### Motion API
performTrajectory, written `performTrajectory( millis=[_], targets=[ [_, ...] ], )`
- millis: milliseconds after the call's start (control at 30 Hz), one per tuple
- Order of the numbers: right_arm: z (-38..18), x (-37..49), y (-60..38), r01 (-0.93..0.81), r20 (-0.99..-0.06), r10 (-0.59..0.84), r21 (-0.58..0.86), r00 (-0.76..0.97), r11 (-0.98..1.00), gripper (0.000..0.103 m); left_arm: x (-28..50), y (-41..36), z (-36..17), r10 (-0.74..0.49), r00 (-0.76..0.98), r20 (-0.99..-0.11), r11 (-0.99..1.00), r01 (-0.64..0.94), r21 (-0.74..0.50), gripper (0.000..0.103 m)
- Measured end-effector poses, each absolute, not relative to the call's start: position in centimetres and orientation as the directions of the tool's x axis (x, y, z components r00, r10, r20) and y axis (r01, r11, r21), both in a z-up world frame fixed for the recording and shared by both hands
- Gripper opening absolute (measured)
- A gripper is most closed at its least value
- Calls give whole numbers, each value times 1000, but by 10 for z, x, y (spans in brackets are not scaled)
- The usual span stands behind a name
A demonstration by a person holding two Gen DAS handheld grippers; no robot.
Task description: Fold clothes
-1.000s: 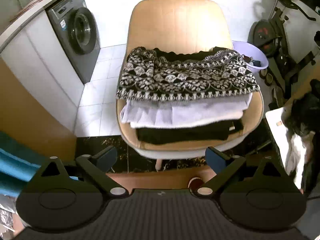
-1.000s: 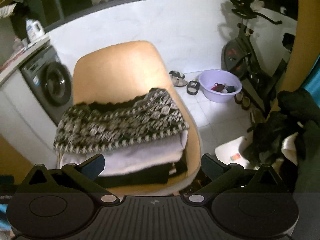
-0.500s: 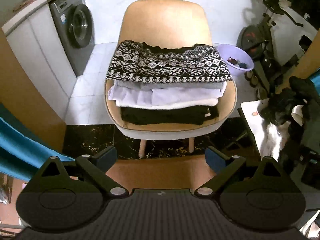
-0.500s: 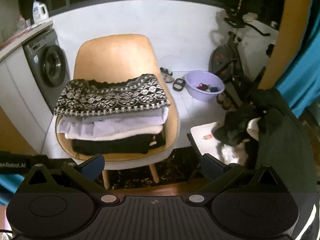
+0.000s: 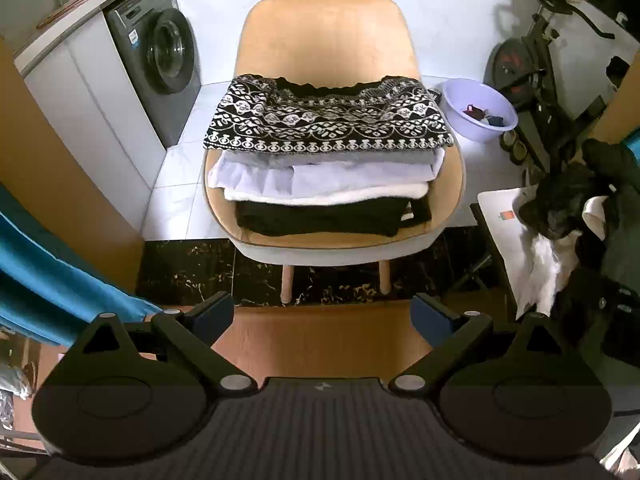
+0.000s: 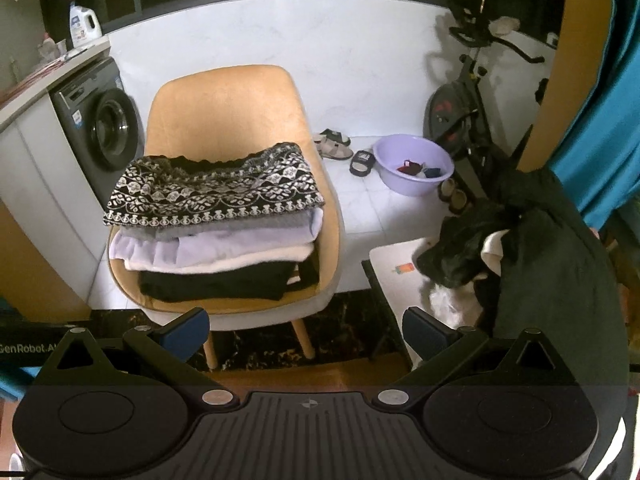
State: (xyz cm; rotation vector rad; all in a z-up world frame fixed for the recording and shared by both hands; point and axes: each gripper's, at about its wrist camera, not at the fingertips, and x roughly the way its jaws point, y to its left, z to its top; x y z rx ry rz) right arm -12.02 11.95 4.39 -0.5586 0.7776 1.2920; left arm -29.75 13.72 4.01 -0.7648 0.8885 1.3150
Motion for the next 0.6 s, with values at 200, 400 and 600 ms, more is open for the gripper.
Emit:
performTrajectory(
  millis=[200, 400, 600],
  targets=[
    [43, -110, 111, -978, -778, 623, 58, 82, 201, 102, -290, 132, 42, 470, 40, -882, 106, -994, 12, 97],
    [46, -104, 106, -976, -764, 639, 63, 88, 210, 102, -283, 127, 46, 480, 41, -876, 121, -992, 20, 97],
    [47, -100, 102, -973, -762, 641, 69, 92, 222, 102, -279, 124, 47, 479, 51, -876, 135, -991, 16, 97]
  ],
)
